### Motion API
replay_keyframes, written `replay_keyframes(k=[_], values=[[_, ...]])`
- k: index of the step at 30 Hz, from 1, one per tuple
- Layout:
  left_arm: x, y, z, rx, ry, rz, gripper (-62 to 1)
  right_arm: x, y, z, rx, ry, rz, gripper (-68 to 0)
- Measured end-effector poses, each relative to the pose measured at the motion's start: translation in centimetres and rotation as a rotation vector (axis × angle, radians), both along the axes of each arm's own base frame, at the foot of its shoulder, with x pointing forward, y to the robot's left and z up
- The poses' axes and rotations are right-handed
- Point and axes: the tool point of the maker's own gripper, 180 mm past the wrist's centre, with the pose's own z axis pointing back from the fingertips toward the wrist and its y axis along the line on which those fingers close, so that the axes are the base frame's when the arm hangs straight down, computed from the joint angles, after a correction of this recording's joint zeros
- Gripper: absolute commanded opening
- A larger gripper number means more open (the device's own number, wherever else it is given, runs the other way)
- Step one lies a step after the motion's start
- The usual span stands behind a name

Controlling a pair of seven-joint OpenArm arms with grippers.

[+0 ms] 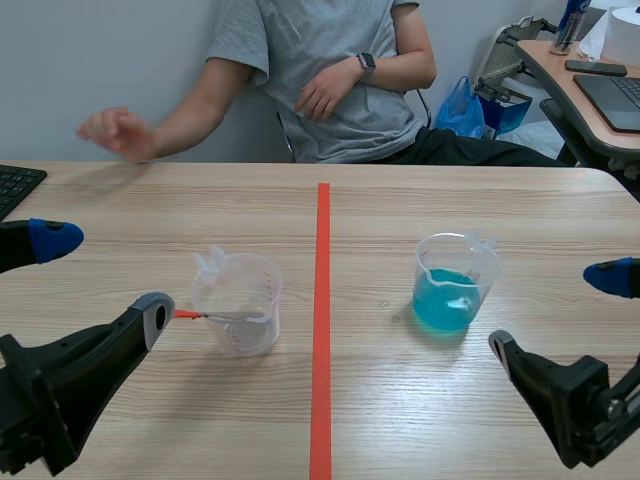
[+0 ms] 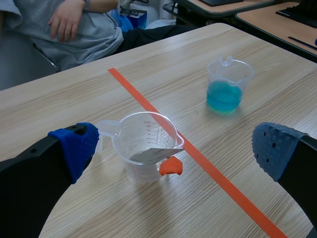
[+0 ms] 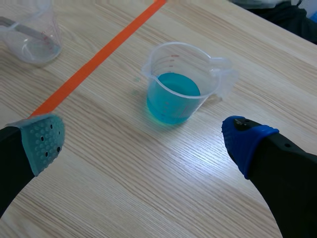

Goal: Do the redox reaction experiment.
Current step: 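Lift the metal plate out of the left beaker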

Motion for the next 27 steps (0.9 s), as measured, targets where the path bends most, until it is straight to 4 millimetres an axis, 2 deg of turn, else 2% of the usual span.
replay_keyframes(k=[13, 17, 21, 27], values=[[0.2, 0.3, 0.0, 0.005, -0.004, 0.018, 1.4, 0.2, 0.5, 0.3, -0.024, -0.028, 0.038, 0.4], [0.5, 0.9, -0.3, 0.014, -0.002, 0.047, 1.4, 0.7, 1.7, 0.5, -0.030, -0.051, 0.075, 0.4], [0.8, 2.5, -1.7, 0.042, 0.021, 0.112, 1.4, 0.9, 3.4, 0.4, -0.030, -0.066, 0.125, 0.4], [0.0, 7.2, -3.9, 0.108, 0.058, 0.231, 1.4, 0.9, 6.6, 0.3, -0.034, -0.089, 0.220, 0.4]])
